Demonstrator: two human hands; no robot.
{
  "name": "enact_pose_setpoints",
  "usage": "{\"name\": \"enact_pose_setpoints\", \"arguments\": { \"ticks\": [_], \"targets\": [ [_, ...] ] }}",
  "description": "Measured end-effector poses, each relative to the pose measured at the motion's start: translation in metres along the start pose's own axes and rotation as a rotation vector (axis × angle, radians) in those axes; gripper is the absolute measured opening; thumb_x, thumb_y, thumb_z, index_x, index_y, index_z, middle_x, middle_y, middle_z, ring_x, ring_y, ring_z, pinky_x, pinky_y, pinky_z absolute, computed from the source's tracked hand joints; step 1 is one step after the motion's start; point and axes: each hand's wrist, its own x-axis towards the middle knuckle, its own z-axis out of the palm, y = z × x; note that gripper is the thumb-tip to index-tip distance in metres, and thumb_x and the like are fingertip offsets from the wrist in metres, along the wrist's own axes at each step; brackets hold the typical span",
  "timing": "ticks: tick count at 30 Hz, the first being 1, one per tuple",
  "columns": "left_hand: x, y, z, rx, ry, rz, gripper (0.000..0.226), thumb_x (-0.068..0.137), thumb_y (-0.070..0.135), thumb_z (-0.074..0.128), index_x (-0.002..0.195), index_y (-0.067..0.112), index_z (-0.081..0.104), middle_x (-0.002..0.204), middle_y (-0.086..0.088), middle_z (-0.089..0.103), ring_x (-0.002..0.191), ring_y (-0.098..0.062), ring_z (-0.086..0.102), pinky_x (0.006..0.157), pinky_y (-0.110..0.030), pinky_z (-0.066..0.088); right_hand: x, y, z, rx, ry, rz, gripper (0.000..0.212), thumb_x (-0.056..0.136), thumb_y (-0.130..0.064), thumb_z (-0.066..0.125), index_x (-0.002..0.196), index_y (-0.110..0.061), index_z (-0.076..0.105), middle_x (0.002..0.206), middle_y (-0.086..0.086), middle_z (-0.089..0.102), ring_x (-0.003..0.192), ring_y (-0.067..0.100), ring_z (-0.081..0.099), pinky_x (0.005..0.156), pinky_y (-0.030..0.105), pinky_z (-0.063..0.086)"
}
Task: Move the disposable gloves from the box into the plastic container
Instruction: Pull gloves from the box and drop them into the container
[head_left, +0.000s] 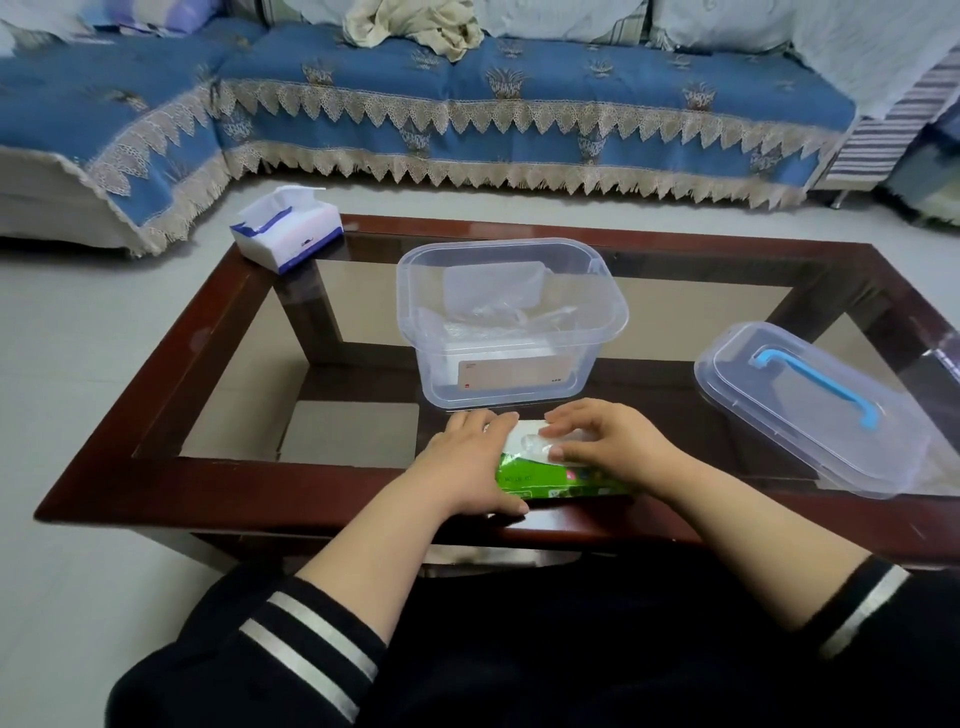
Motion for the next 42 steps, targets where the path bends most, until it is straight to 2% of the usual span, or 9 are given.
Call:
{"name": "enact_pose_setpoints", "arguments": {
  "ticks": [3, 7, 11, 15, 21, 24, 27, 34, 42],
  "targets": [
    [0.0, -0.004, 0.002, 0.003, -0.001, 0.035, 0.114, 0.067, 0.054, 0.079, 0.152, 0.028, 0.009, 0.148, 0.001, 0.022, 0.139, -0.02, 0.015, 0.113, -0.038, 0.023, 0.001, 0.0, 0.003, -0.066, 0.043, -0.011, 0.01, 0.077, -0.02, 0.079, 0.085, -0.023, 0.075, 0.108, -0.017, 0.064, 0.084, -0.006, 0.058, 0.073, 0.007, 0.045],
    [0.001, -0.006, -0.003, -0.024, 0.021, 0.057, 0.106, 0.069, 0.048, 0.079, 0.151, 0.028, 0.015, 0.146, 0.001, 0.026, 0.138, -0.019, 0.016, 0.112, -0.037, 0.024, 0.002, -0.003, 0.007, -0.111, 0.107, -0.015, 0.017, 0.08, -0.018, 0.075, 0.069, -0.027, 0.066, 0.104, -0.012, 0.067, 0.095, 0.009, 0.062, 0.087, 0.027, 0.049],
    [0.001, -0.007, -0.004, -0.06, 0.011, 0.063, 0.108, 0.067, 0.053, 0.079, 0.151, 0.033, 0.014, 0.144, 0.002, 0.027, 0.138, -0.018, 0.016, 0.113, -0.04, 0.026, -0.001, -0.007, 0.008, -0.348, 0.157, -0.096, 0.005, 0.088, -0.021, 0.063, 0.085, -0.017, 0.066, 0.096, -0.007, 0.063, 0.099, 0.012, 0.052, 0.083, 0.024, 0.037],
    [0.004, -0.003, -0.005, -0.209, 0.05, 0.066, 0.095, 0.069, 0.066, 0.07, 0.146, 0.047, 0.018, 0.133, 0.007, 0.029, 0.134, -0.015, 0.017, 0.112, -0.042, 0.028, -0.003, -0.003, 0.007, -0.343, 0.295, -0.178, 0.008, 0.091, -0.021, 0.059, 0.09, -0.015, 0.064, 0.089, -0.003, 0.058, 0.092, 0.017, 0.051, 0.08, 0.028, 0.038],
    [0.008, -0.005, -0.009, -0.206, 0.164, 0.097, 0.088, 0.066, 0.063, 0.073, 0.142, 0.046, 0.031, 0.132, 0.012, 0.036, 0.129, -0.015, 0.021, 0.11, -0.043, 0.032, -0.006, -0.006, 0.008, -0.269, 0.379, -0.264, 0.005, 0.091, -0.016, 0.06, 0.088, -0.013, 0.063, 0.086, -0.005, 0.05, 0.088, 0.015, 0.048, 0.079, 0.033, 0.041],
    [0.007, -0.006, -0.009, -0.18, 0.177, 0.083, 0.084, 0.067, 0.061, 0.072, 0.14, 0.045, 0.033, 0.125, 0.014, 0.038, 0.127, -0.013, 0.021, 0.109, -0.04, 0.033, -0.003, -0.005, 0.008, -0.22, 0.336, -0.25, 0.005, 0.089, -0.018, 0.063, 0.093, -0.014, 0.065, 0.087, -0.011, 0.051, 0.088, 0.011, 0.046, 0.081, 0.029, 0.039],
    [0.007, -0.008, -0.005, -0.165, 0.139, 0.079, 0.08, 0.069, 0.06, 0.072, 0.139, 0.046, 0.034, 0.127, 0.013, 0.038, 0.126, -0.012, 0.022, 0.108, -0.04, 0.033, 0.001, -0.001, 0.009, -0.235, 0.172, -0.194, 0.031, 0.082, -0.031, 0.073, 0.11, -0.019, 0.068, 0.106, -0.014, 0.056, 0.1, 0.004, 0.041, 0.088, 0.015, 0.029],
    [0.008, -0.007, 0.002, -0.117, 0.115, 0.063, 0.083, 0.07, 0.068, 0.068, 0.141, 0.051, 0.03, 0.129, 0.012, 0.039, 0.127, -0.015, 0.029, 0.112, -0.04, 0.022, 0.002, -0.01, 0.023, -0.339, 0.275, -0.227, 0.017, 0.086, -0.024, 0.068, 0.089, -0.009, 0.074, 0.089, 0.005, 0.067, 0.095, 0.02, 0.053, 0.08, 0.024, 0.037],
    [0.005, -0.006, -0.003, -0.243, 0.14, 0.045, 0.075, 0.071, 0.055, 0.075, 0.136, 0.046, 0.04, 0.132, 0.01, 0.045, 0.128, -0.016, 0.03, 0.109, -0.04, 0.027, -0.002, -0.021, 0.024, -0.162, 0.355, -0.188, 0.013, 0.093, -0.017, 0.058, 0.086, -0.008, 0.063, 0.079, -0.006, 0.053, 0.08, 0.014, 0.048, 0.07, 0.021, 0.03]
  ]
}}
